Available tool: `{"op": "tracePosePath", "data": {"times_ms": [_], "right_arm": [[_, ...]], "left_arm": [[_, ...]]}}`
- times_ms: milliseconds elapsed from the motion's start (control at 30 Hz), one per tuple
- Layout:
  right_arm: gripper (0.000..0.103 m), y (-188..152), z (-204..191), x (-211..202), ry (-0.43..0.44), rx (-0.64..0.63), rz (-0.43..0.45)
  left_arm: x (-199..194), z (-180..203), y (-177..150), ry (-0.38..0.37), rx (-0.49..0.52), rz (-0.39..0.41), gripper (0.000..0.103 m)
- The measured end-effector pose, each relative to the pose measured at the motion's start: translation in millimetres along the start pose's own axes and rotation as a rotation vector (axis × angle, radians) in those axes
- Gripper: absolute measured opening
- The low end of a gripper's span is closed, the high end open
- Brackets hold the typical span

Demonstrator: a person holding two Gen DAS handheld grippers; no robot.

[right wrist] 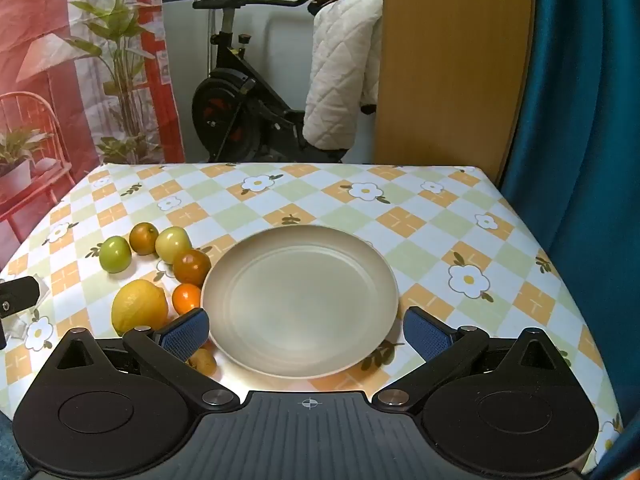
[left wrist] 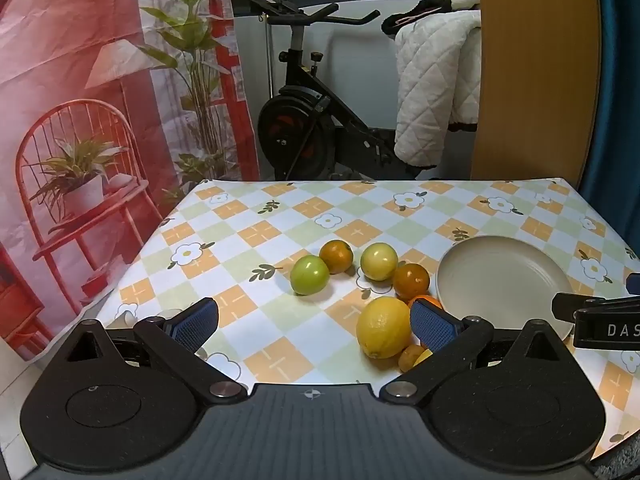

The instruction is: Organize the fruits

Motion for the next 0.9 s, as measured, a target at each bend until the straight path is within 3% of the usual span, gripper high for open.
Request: {"op": "tracePosePath", "data": {"times_ms": [900], "right_arm": [[0.103,1.5,1.9,4.8,-0.003,0.005,-0.010]], "left_arm": [[3.0,-0.9,0.3,-0.004,0.001,-0.015,0.103]]}}
Point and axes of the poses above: each gripper's, at about its wrist camera, not at the fingertips, and x roughly the way its jaws point, z to its right, y to its top, the point moved 1 cm from there along x, roughly the way its jaws point
